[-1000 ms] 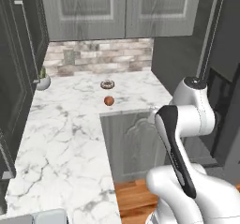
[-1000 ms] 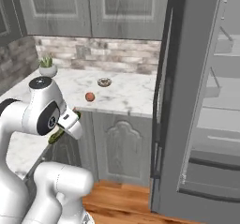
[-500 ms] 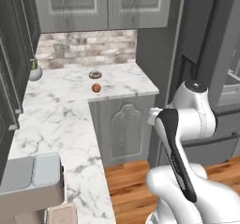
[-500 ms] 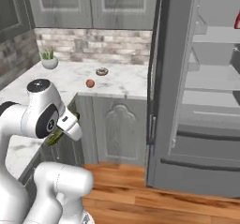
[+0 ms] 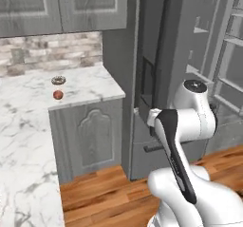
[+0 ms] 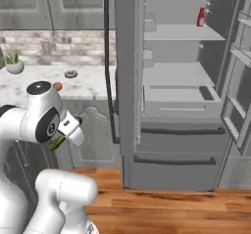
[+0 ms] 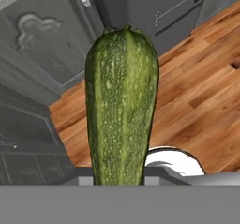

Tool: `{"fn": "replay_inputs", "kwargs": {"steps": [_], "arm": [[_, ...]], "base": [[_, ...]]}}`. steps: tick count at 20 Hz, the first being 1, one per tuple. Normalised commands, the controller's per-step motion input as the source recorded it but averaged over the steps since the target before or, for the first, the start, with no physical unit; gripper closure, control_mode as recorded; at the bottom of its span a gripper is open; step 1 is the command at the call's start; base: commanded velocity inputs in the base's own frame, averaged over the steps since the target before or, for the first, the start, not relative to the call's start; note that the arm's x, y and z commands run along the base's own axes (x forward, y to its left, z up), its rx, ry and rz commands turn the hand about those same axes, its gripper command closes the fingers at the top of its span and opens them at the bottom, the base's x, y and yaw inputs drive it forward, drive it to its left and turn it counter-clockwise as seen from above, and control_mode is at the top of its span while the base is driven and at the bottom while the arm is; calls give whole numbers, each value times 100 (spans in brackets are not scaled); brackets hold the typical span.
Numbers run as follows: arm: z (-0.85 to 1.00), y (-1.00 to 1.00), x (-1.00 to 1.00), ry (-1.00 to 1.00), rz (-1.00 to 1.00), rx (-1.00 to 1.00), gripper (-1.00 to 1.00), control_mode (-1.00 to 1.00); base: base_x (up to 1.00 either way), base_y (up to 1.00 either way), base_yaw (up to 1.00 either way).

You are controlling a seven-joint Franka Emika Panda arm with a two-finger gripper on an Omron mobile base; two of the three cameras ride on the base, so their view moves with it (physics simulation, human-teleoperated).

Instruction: Place the onion and squash inside the fridge drawer. Close the drawer after placing the vegetables.

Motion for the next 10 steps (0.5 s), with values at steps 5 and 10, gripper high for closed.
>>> {"fn": "replay_inputs", "kwargs": {"steps": [5, 10], "arm": [[0, 0, 0, 0, 0, 0, 100, 100], [0, 0, 0, 0, 0, 0, 100, 100]], "base": [[-29, -83, -58], [-5, -98, -38]]}}
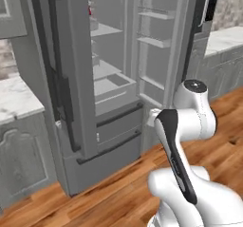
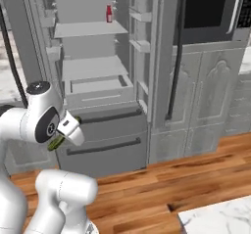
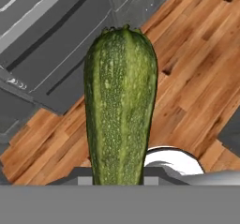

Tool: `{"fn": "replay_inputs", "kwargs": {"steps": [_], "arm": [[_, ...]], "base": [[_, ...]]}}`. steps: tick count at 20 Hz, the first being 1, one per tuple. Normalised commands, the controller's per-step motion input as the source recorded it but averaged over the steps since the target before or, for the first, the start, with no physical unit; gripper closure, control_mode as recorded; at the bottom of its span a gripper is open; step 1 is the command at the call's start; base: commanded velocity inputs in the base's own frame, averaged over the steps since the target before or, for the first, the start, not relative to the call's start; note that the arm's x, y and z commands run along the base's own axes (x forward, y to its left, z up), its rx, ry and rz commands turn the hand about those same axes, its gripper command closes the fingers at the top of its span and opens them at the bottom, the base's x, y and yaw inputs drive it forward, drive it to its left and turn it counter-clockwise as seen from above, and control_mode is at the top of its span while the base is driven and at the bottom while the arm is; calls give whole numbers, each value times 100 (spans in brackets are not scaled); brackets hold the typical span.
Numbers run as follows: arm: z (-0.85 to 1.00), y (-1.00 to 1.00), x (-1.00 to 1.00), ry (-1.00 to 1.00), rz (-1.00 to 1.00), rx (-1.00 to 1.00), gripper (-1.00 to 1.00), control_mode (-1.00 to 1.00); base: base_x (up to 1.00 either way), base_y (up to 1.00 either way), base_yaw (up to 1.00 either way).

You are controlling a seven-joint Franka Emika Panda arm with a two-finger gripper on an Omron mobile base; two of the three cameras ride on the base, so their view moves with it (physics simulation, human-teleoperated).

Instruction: Place the onion and squash inside the fridge drawer. Close the drawer after placing the vegetables.

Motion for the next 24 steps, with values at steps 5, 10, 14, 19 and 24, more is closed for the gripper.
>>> {"fn": "replay_inputs", "kwargs": {"steps": [5, 10, 14, 19, 24], "arm": [[0, 0, 0, 0, 0, 0, 100, 100], [0, 0, 0, 0, 0, 0, 100, 100], [0, 0, 0, 0, 0, 0, 100, 100], [0, 0, 0, 0, 0, 0, 100, 100], [0, 0, 0, 0, 0, 0, 100, 100]], "base": [[70, -33, 10], [98, 0, 14], [85, -13, 11], [59, -42, 25], [51, -37, 26]]}}
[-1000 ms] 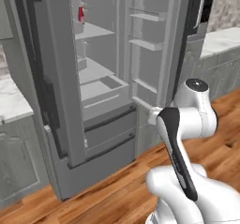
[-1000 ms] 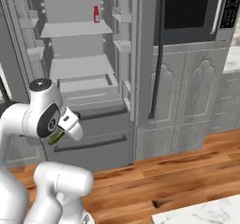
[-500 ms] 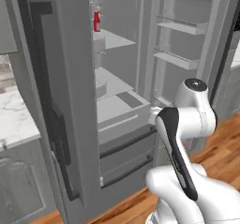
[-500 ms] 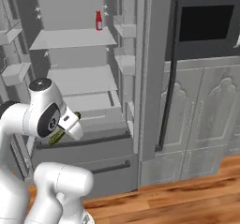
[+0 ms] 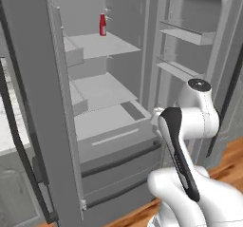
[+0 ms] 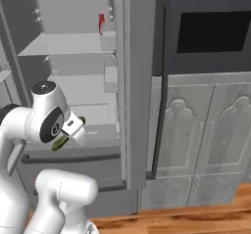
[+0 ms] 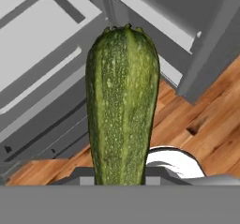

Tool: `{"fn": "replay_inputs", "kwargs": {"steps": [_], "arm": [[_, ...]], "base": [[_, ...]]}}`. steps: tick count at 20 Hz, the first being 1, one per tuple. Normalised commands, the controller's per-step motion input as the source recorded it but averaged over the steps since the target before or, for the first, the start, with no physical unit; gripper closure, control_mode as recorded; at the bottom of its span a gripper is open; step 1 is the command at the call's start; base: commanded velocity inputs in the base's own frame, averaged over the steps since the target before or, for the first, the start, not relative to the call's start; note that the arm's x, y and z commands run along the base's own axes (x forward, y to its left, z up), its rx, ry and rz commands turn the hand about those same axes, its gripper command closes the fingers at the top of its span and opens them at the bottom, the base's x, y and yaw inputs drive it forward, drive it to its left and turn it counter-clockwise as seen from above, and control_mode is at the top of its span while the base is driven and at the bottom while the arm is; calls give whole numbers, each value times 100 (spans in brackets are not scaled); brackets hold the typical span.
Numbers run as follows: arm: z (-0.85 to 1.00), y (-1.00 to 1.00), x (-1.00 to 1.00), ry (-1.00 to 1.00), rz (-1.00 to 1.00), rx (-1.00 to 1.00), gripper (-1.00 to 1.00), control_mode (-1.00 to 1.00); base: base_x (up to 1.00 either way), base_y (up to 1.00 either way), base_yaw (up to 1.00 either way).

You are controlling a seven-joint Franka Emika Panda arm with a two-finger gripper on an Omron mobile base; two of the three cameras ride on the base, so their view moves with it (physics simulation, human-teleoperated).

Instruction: Place the onion and squash inside the fridge drawer. Close the drawer after placing the vegetables.

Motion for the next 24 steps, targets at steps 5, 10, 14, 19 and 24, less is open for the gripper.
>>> {"fn": "replay_inputs", "kwargs": {"steps": [5, 10, 14, 19, 24], "arm": [[0, 0, 0, 0, 0, 0, 100, 100], [0, 0, 0, 0, 0, 0, 100, 100], [0, 0, 0, 0, 0, 0, 100, 100], [0, 0, 0, 0, 0, 0, 100, 100], [0, 0, 0, 0, 0, 0, 100, 100]], "base": [[39, -2, 23], [57, 0, 18], [47, 0, 15], [37, 0, 18], [26, 0, 22]]}}
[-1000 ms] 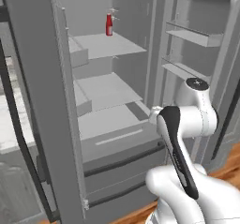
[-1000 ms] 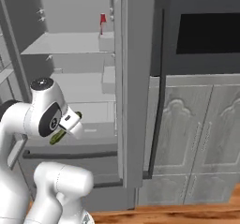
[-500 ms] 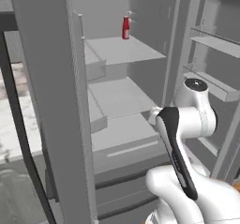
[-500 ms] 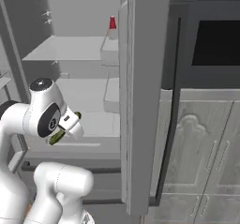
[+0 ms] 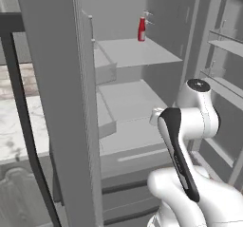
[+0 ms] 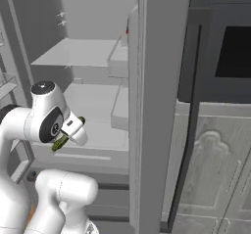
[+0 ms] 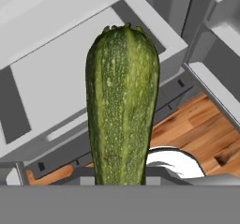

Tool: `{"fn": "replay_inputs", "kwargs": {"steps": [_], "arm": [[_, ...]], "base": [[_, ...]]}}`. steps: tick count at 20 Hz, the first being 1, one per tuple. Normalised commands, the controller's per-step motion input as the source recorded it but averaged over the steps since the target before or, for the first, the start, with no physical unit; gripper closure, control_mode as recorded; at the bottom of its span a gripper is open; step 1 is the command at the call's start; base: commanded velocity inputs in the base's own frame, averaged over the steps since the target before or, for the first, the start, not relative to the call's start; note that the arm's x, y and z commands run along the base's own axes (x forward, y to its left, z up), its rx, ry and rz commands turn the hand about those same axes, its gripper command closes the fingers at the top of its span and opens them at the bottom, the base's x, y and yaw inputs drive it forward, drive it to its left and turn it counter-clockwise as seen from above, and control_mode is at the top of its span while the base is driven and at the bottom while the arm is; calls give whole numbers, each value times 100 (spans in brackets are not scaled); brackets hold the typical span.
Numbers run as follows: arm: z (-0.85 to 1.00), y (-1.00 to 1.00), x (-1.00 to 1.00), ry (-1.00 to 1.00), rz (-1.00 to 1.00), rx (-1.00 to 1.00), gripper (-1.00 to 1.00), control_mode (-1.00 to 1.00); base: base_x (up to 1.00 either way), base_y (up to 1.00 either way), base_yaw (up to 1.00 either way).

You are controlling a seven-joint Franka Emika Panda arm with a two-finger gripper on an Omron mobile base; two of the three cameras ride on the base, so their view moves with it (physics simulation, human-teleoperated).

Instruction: Place the onion and squash inside the fridge drawer. Close the drawer after placing the vegetables.

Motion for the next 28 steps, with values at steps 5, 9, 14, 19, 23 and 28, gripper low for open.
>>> {"fn": "replay_inputs", "kwargs": {"steps": [5, 9, 14, 19, 23, 28], "arm": [[0, 0, 0, 0, 0, 0, 100, 100], [0, 0, 0, 0, 0, 0, 100, 100], [0, 0, 0, 0, 0, 0, 100, 100], [0, 0, 0, 0, 0, 0, 100, 100], [-1, -9, 39, 4, 3, 0, 100, -100], [-16, -32, 100, 7, 10, 0, 100, -100]], "base": [[11, 0, 24], [-20, -1, 18], [-2, -1, 18], [-34, -10, 11], [6, 0, 0], [0, 0, 0]]}}
